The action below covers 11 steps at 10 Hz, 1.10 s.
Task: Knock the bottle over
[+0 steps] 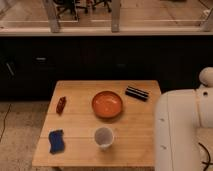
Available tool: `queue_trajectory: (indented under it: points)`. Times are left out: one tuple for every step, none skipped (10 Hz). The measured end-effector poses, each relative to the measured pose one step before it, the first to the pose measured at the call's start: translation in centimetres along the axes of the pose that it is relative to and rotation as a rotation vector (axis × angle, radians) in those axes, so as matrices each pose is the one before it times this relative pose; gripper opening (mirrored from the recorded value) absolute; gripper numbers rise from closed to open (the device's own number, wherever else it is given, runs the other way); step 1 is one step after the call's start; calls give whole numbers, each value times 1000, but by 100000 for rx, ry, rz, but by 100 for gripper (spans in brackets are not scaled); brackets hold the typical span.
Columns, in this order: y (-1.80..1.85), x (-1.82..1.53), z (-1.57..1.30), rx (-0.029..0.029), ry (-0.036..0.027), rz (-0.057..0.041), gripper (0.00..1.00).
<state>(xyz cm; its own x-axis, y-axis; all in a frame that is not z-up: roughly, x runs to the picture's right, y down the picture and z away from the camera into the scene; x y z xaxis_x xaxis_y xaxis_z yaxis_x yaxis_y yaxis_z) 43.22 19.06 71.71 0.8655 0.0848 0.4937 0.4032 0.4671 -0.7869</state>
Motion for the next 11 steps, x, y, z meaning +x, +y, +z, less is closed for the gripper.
queue_trajectory:
  points:
    - [100,-20,-99,1542,595,-633,2]
    - [339,140,-67,776,263,-36,2]
    - [195,194,19,297,739,35,2]
    - [-101,4,17,789,1044,566,2]
    - [26,24,10,844,1404,2038,2]
    - [210,118,5,322,624,1118,2]
    - [431,152,123,307,445,1483,2]
    - [265,30,207,76,688,1385,2]
    - [97,-15,122,21,209,665,2]
    - [244,73,152,58,170,994,2]
    - [441,210,216,-93,330,1395,2]
